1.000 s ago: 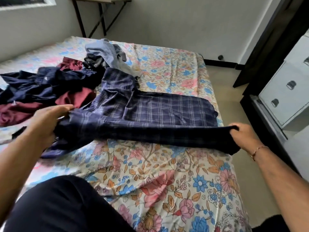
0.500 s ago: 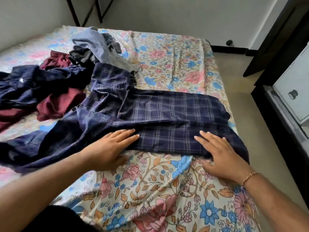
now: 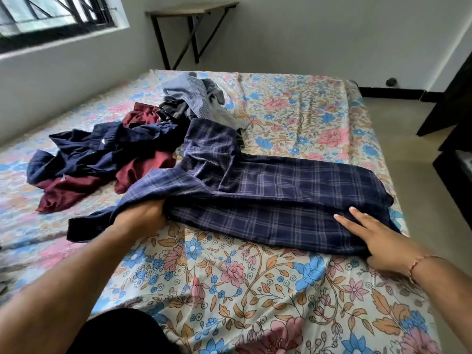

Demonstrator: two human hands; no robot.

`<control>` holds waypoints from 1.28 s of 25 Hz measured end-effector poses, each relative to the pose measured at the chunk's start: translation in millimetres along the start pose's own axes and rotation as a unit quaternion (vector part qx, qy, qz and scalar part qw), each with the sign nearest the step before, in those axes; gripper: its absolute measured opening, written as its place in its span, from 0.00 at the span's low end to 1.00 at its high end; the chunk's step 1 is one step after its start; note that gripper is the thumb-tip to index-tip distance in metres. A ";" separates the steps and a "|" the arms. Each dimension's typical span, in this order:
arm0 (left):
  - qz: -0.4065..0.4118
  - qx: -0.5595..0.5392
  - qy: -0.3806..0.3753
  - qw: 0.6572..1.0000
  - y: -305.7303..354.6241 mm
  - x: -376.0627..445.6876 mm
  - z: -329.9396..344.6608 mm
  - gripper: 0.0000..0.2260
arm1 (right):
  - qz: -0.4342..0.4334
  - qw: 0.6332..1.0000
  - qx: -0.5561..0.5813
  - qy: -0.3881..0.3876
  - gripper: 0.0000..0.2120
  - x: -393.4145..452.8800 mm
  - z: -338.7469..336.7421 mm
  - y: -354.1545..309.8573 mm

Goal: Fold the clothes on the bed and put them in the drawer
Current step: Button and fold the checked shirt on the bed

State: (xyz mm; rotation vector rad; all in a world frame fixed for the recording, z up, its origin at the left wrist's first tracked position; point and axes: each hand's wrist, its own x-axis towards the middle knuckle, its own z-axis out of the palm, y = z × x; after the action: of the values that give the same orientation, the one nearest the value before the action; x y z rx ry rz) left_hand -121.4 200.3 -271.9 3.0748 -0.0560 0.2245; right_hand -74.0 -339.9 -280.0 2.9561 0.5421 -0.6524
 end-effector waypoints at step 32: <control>-0.105 -0.027 0.045 0.993 -14.6 -124.1 -38.7 0.19 | -0.260 0.950 0.099 0.142 0.28 -115.7 19.8 -197.9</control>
State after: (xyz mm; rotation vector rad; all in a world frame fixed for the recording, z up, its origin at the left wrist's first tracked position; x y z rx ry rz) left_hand -249.0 221.2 -252.5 2.9815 0.2599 0.3443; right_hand -249.7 -195.0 -247.3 3.1205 1.3897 -0.3152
